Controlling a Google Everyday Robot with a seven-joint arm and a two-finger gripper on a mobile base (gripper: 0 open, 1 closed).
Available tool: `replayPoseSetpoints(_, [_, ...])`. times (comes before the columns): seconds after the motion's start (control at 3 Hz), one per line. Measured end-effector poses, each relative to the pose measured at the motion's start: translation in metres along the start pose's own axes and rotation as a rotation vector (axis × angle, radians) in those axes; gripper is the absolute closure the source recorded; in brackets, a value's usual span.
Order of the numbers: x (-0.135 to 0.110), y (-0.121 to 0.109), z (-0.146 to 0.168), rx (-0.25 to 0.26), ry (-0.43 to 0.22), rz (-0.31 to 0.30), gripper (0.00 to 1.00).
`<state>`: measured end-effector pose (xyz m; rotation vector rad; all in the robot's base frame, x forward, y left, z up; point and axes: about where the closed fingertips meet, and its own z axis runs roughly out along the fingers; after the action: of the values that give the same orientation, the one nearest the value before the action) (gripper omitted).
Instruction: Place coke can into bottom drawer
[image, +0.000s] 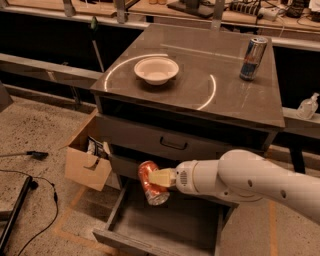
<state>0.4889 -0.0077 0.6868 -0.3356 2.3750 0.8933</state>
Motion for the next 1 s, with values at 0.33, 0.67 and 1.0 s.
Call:
replayPoseSetpoints(0.33, [0.025,-0.014,0.021,0.052,-0.001,0.062,1.0])
replayPoseSetpoints(0.67, [0.047,-0.04,0.04,0.129,-0.006,0.126,1.0])
replayPoseSetpoints(1.0, [0.078,-0.074,0.071,0.201,0.011,0.202,1.0])
